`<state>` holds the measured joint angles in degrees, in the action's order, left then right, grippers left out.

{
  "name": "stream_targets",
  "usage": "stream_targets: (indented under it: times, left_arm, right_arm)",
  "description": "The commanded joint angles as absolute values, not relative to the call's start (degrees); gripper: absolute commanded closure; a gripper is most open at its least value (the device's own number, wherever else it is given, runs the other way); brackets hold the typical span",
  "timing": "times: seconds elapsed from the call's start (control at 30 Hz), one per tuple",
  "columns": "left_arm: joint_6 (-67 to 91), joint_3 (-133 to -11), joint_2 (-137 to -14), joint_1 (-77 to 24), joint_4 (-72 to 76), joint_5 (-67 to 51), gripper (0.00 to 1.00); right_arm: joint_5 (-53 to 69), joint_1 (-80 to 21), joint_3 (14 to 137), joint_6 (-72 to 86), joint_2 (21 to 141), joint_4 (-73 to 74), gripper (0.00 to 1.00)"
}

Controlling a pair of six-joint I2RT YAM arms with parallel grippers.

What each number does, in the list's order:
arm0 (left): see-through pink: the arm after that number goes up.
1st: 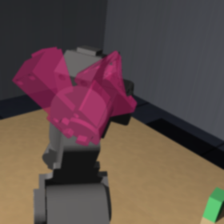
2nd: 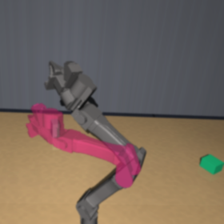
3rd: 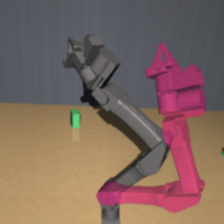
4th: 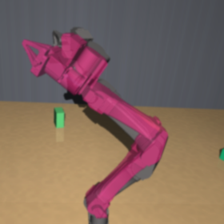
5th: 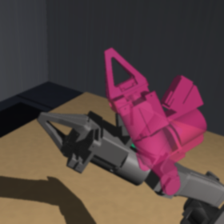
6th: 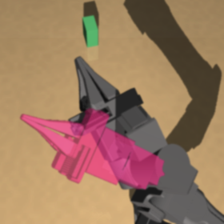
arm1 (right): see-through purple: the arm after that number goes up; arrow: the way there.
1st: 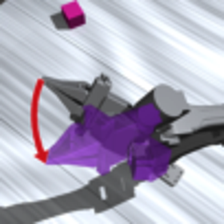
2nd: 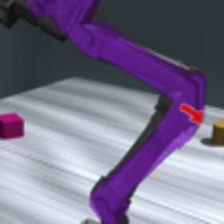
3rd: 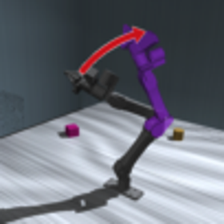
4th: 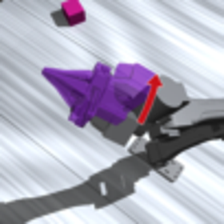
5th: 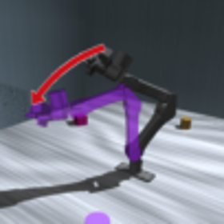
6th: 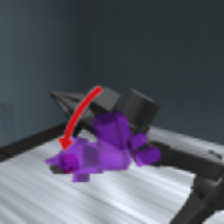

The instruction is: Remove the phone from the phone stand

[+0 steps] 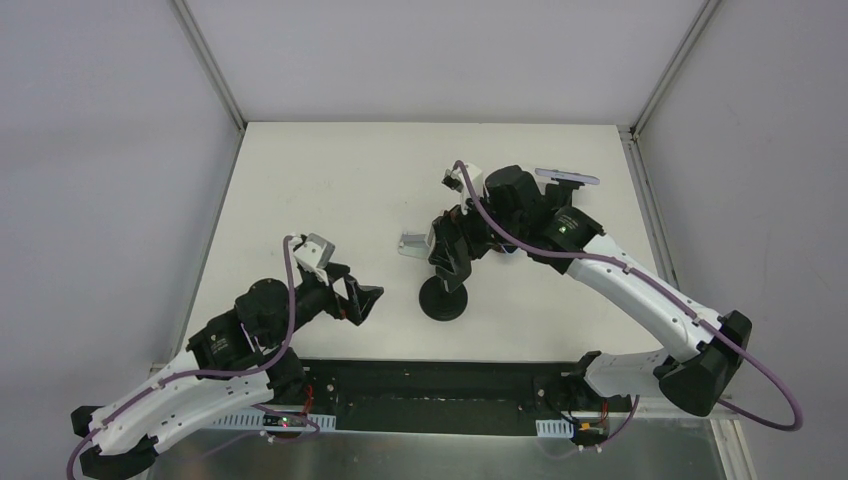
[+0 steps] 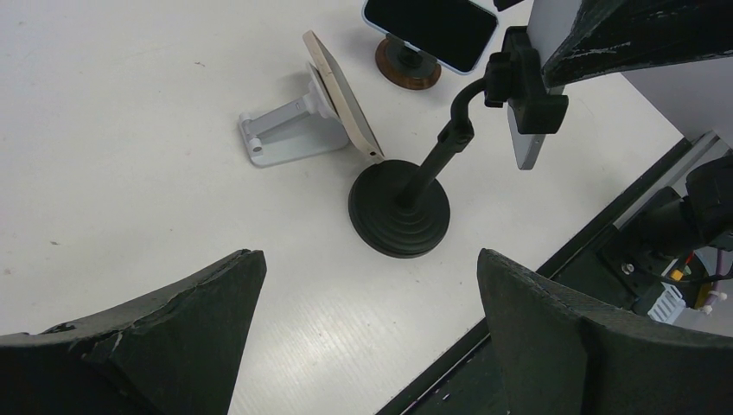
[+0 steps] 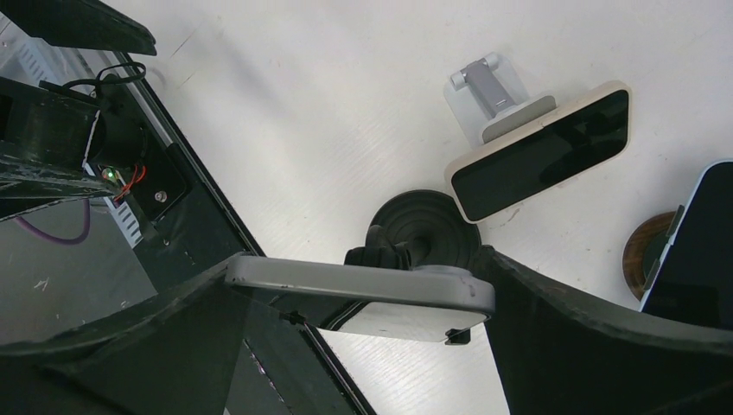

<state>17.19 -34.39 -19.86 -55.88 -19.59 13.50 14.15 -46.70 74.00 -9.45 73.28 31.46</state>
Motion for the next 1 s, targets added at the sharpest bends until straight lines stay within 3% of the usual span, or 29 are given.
stream_targets:
  times: [0.0, 0.4, 0.73, 0.8, 0.97]
  left_arm:
    - [17.76, -36.99, -20.62, -56.02, -18.28, 12.48, 0.01]
    - [16.27, -39.52, -26.54, -56.06, -16.11, 12.45, 0.01]
    - [14.12, -35.19, -27.88, -56.03, -5.10, 7.33, 0.01]
    - [13.85, -35.07, -28.37, -56.04, -4.66, 7.09, 0.00]
    - [12.59, -34.98, -30.75, -56.06, -2.16, 5.85, 0.00]
  right_arm:
    - [13.81, -46.54, 73.75, -8.41, 73.04, 27.11, 0.01]
    - [11.07, -46.57, 70.30, -6.75, 71.36, 23.90, 0.04]
    - [10.20, -46.50, 68.59, -4.26, 69.21, 19.82, 0.10]
    - [10.36, -46.53, 68.33, -4.03, 68.95, 19.63, 0.14]
    - [12.36, -46.60, 67.74, -3.65, 68.68, 19.41, 0.37]
